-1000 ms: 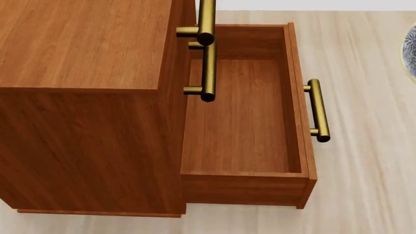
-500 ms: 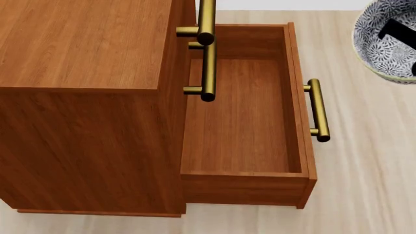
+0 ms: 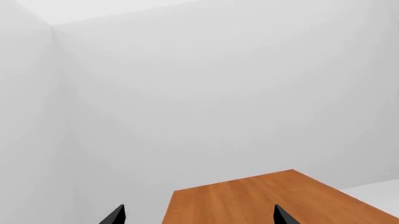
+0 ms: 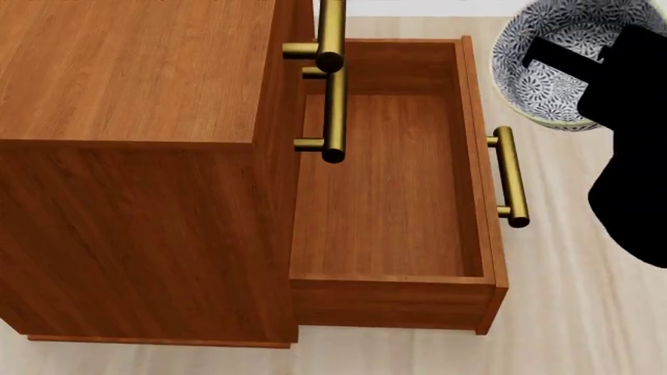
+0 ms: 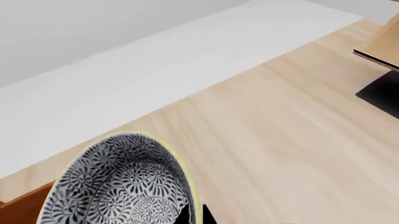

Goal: Put the bowl in the bottom drawer of the cabinet.

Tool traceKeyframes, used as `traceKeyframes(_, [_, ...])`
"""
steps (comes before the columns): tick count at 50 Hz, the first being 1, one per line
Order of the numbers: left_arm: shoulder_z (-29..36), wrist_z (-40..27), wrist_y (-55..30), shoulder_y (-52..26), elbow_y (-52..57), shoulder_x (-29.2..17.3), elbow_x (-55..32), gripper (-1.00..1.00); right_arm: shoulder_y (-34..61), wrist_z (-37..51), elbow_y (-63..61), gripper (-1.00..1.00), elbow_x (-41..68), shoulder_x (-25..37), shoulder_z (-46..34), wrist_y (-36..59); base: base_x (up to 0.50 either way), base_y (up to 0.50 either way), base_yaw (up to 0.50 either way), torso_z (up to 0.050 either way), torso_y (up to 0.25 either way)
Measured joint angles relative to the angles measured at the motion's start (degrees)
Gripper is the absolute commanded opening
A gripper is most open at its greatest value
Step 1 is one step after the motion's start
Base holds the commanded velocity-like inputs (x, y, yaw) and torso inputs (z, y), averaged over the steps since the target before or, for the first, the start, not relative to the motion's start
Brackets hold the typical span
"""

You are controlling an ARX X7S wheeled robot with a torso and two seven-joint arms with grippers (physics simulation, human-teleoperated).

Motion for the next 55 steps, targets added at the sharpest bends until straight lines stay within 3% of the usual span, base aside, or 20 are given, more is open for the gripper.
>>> traceKeyframes(28, [-0.3, 0.1, 1.0, 1.2, -0.1, -0.6, 0.4, 1.00, 5.3, -7.5, 4.8, -1.00, -2.7, -2.5, -7.4, 5.4, 0.00, 0.00, 0.00, 0.000, 0.000])
traceKeyframes(55, [0.6, -0.7, 0.3, -0.1, 0.2, -1.1, 0.0, 1.00, 6.4, -19.1, 3.6, -1.00, -6.2, 0.0, -11.9, 7.8, 0.00, 0.00, 0.00, 0.000, 0.000])
